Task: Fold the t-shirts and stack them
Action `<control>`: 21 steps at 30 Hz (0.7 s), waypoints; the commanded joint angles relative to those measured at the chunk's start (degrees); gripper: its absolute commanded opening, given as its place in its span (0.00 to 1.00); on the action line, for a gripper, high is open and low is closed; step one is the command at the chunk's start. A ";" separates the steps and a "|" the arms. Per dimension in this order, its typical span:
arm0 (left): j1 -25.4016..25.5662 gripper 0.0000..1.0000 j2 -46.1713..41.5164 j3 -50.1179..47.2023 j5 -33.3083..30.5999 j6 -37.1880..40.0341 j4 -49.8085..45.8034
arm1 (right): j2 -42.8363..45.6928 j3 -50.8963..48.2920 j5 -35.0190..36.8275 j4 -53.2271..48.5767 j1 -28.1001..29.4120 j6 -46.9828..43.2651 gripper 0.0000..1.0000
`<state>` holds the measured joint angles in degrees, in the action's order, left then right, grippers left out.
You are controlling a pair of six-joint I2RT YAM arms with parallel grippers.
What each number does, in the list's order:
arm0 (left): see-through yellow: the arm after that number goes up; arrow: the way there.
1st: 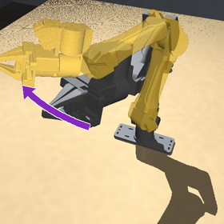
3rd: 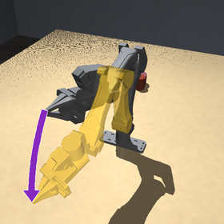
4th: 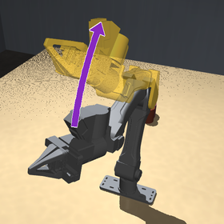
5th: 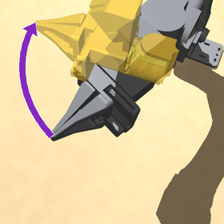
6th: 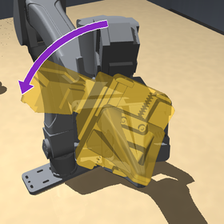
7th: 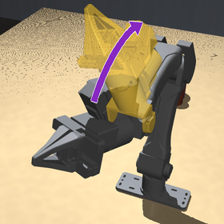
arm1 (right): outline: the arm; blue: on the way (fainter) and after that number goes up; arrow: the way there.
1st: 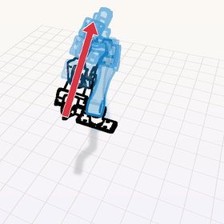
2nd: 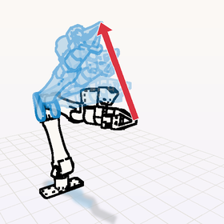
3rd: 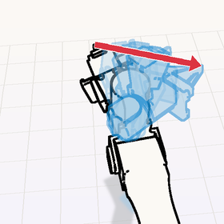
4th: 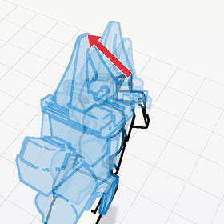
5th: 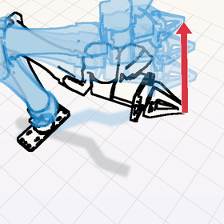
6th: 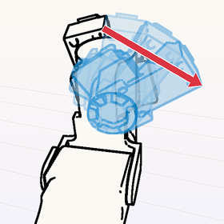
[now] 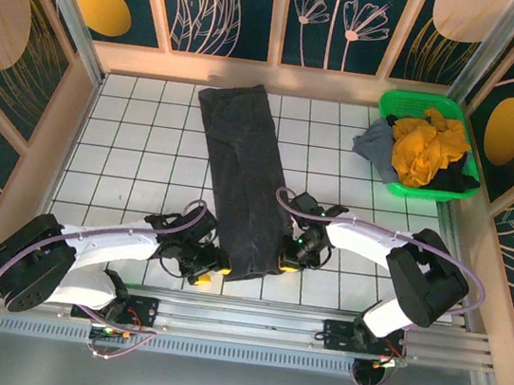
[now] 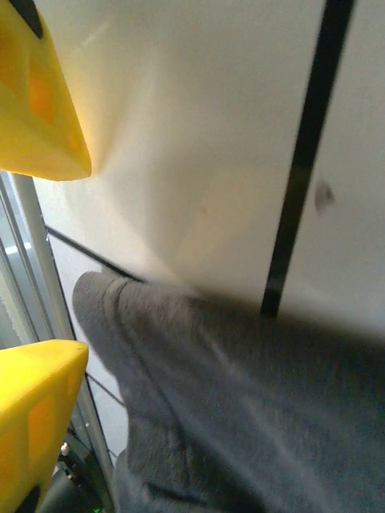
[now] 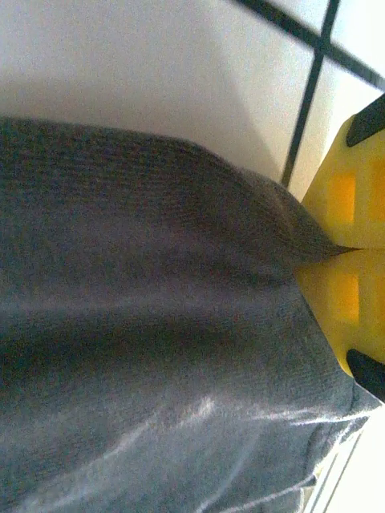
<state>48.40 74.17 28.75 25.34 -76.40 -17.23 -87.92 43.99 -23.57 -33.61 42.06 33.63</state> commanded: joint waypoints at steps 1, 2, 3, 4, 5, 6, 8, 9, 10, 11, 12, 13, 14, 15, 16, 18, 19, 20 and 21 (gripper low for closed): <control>0.20 0.54 -1.21 -1.16 0.19 -5.06 3.15 | 0.56 0.63 -4.04 0.19 1.60 2.22 0.00; 0.20 0.52 -1.46 -1.53 -0.38 -5.16 2.60 | 0.87 0.57 -3.88 -0.05 1.78 2.44 0.00; 0.20 0.51 -1.78 -1.91 -1.05 -5.16 1.96 | 1.24 0.37 -3.77 -0.30 1.87 2.62 0.00; 0.20 0.49 -2.15 -2.32 -1.58 -5.31 1.48 | 1.57 0.12 -3.72 -0.41 1.88 2.74 0.00; 0.19 0.48 -2.63 -2.97 -1.86 -5.82 1.43 | 1.97 -0.12 -3.76 -0.50 1.83 2.97 0.00; 0.20 0.48 -3.37 -3.62 -2.09 -6.55 1.95 | 2.35 -0.55 -3.85 -0.50 1.92 3.21 0.00; 0.18 0.47 -4.40 -4.56 -2.35 -8.12 3.94 | 3.14 -1.17 -4.00 -0.54 2.16 3.61 0.00; 0.20 0.46 -4.51 -4.86 -2.17 -8.89 5.40 | 3.54 -1.47 -4.15 -0.50 2.27 3.80 0.00; 0.20 0.46 -4.25 -4.98 -1.90 -9.33 6.64 | 3.94 -1.83 -4.41 -0.51 2.47 3.98 0.00; 0.20 0.45 -3.65 -4.69 -1.71 -9.30 7.42 | 4.43 -2.19 -4.76 -0.35 2.57 4.23 0.00; 0.20 0.45 -2.78 -4.17 -1.70 -9.01 7.65 | 4.82 -2.37 -5.05 -0.26 2.66 4.42 0.00; 0.20 0.45 -1.73 -3.47 -1.94 -8.67 7.74 | 5.25 -2.44 -5.33 -0.24 2.83 4.52 0.00; 0.19 0.45 -0.72 -2.80 -2.26 -8.50 8.23 | 5.61 -2.35 -5.43 -0.40 3.14 4.54 0.00; 0.17 0.45 -0.06 -2.36 -2.40 -8.71 9.15 | 5.73 -2.33 -5.45 -0.75 3.32 4.53 0.00; 0.20 0.45 0.79 -1.85 -2.49 -9.00 10.24 | 5.89 -2.43 -5.43 -0.99 3.59 4.60 0.00; 0.28 0.43 2.43 -0.47 -2.97 -8.59 10.37 | 6.38 -2.74 -5.37 -1.25 3.90 4.71 0.00; 0.29 0.39 3.24 0.45 -3.38 -7.76 9.13 | 6.68 -2.83 -5.42 -1.21 3.99 4.90 0.00; 0.27 0.33 3.72 1.24 -4.11 -6.74 7.12 | 7.02 -2.90 -5.35 -1.29 4.07 4.98 0.00; 0.28 0.27 3.76 1.88 -4.97 -5.99 5.14 | 7.15 -2.96 -5.37 -1.47 4.08 5.06 0.00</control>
<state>48.51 76.58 28.45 24.10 -83.42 -12.21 -82.37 42.13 -27.18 -32.99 45.45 37.80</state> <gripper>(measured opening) 0.312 0.054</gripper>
